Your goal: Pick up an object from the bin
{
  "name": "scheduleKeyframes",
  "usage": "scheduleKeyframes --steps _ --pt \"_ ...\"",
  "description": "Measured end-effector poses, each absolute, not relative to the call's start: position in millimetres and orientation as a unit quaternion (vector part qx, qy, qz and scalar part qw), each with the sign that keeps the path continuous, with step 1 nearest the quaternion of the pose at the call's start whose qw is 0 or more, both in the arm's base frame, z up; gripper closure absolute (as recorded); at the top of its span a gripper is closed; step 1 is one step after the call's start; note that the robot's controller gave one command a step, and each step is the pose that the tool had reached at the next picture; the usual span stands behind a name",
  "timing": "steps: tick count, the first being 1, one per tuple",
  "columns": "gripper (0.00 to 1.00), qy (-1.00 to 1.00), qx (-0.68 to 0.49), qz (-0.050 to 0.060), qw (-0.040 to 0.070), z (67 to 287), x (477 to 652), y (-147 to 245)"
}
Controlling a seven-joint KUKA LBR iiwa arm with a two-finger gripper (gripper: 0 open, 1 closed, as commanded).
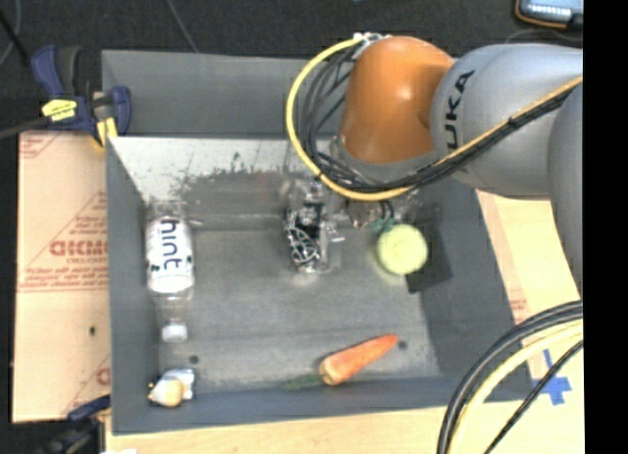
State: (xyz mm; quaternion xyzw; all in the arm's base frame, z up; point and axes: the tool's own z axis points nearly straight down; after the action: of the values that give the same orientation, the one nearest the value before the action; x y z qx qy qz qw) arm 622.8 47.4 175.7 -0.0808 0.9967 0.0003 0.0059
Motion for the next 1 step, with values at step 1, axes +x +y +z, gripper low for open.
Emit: scheduleKeyframes --steps 1 --pt "0.00 0.983 -0.181 -0.001 0.001 141.7 617.3 33.5"
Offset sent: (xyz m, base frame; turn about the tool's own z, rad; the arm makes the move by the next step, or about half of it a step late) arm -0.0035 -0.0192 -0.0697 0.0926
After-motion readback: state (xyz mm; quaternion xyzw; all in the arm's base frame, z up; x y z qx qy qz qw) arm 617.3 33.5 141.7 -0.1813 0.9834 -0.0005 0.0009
